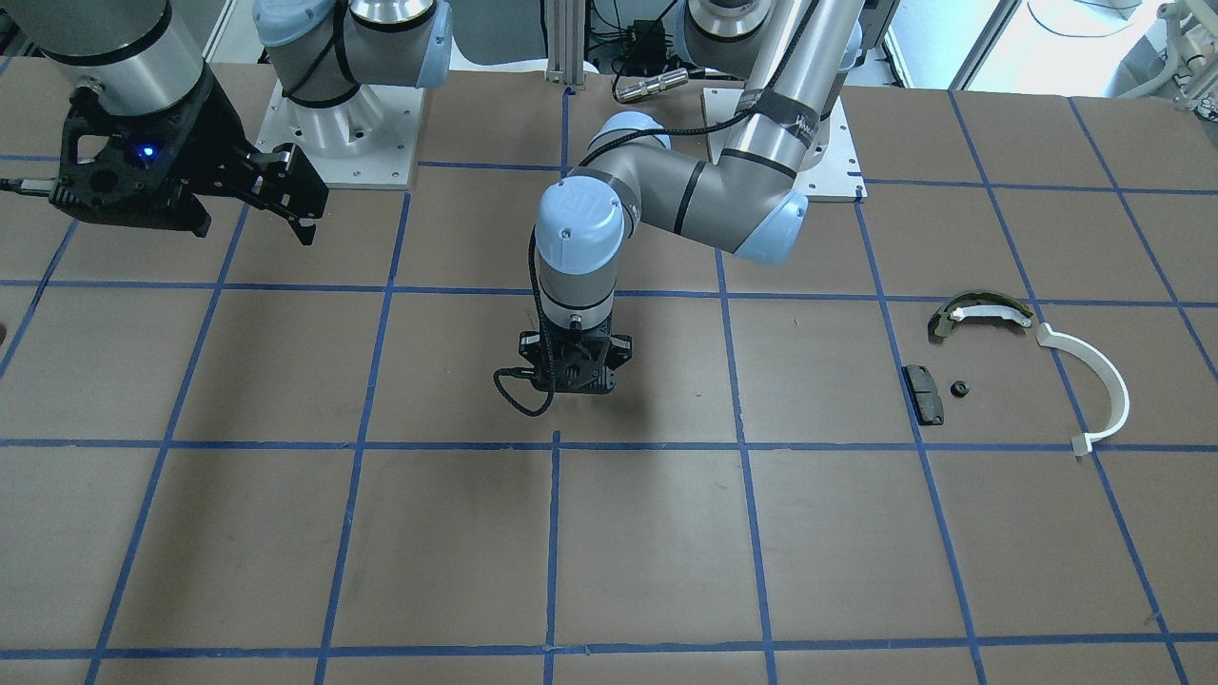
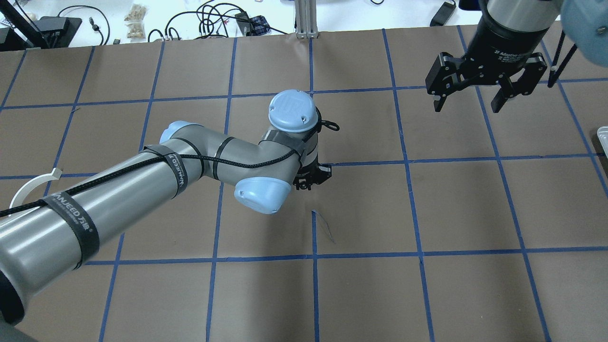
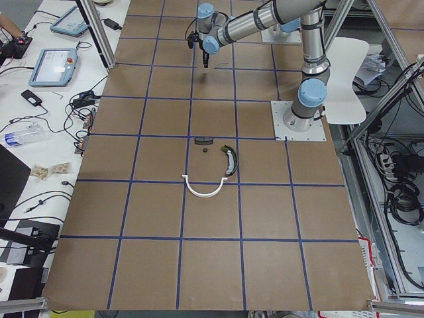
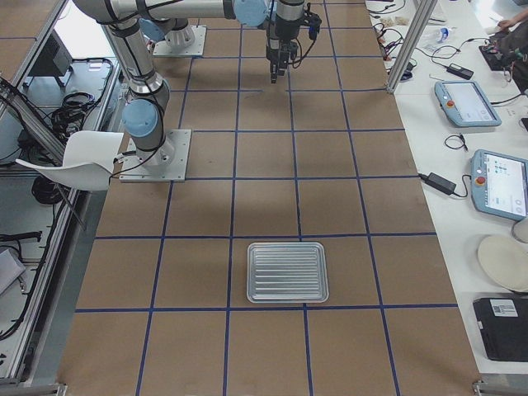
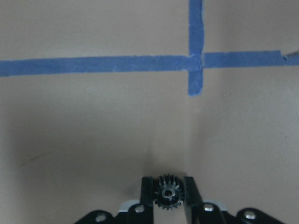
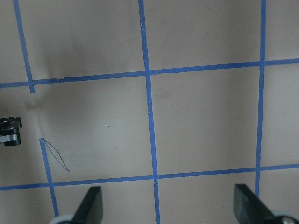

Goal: Place bearing gear from tray to pile

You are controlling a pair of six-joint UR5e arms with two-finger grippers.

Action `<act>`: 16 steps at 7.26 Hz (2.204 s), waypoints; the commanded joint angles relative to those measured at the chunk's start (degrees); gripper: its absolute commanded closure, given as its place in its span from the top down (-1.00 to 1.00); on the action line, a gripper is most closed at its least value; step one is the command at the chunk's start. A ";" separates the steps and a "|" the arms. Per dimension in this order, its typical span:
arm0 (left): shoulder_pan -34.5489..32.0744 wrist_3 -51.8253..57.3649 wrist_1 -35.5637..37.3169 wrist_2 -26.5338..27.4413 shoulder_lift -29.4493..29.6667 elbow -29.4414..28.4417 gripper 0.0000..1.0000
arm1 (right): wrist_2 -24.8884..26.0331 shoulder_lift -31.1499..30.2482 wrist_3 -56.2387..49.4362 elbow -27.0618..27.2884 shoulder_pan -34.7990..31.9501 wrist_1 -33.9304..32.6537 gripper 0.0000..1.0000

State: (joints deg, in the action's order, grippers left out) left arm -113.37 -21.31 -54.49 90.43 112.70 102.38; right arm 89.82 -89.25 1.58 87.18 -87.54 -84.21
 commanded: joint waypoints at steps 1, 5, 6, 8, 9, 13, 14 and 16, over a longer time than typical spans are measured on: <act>3.22 0.48 -14.50 3.23 -3.09 -7.52 -1.00 | 0.09 -0.92 0.69 0.10 -0.08 0.36 1.00; 29.96 24.72 -16.35 8.97 -3.63 -5.53 -1.00 | -0.70 -1.19 0.70 0.27 -0.26 1.59 1.00; 38.31 36.40 -15.65 8.97 -3.37 -5.35 -1.00 | -0.79 -1.19 0.70 0.27 -0.26 1.51 1.00; 51.61 55.33 -10.85 8.19 -1.35 -3.78 -1.00 | -0.88 -1.19 0.01 0.36 -0.26 1.59 1.00; 56.98 61.85 -8.46 7.84 -0.91 -0.99 -1.00 | -0.88 -1.19 -0.18 0.36 -0.26 1.59 1.00; 64.33 68.16 -7.82 4.42 -0.90 3.70 -1.00 | -0.79 -1.10 0.00 0.27 -0.26 1.42 1.00; 64.33 66.77 -7.74 1.53 -0.73 5.09 -1.00 | -0.88 -1.10 -0.09 0.36 -0.26 1.42 1.00; 64.33 66.67 -7.65 1.59 -1.43 5.90 -1.00 | -0.62 -1.01 -0.09 0.36 -0.26 1.33 1.00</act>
State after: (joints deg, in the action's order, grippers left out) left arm -49.06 45.54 -62.18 92.34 111.55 107.87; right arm 88.97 -90.26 1.51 87.52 -87.80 -82.88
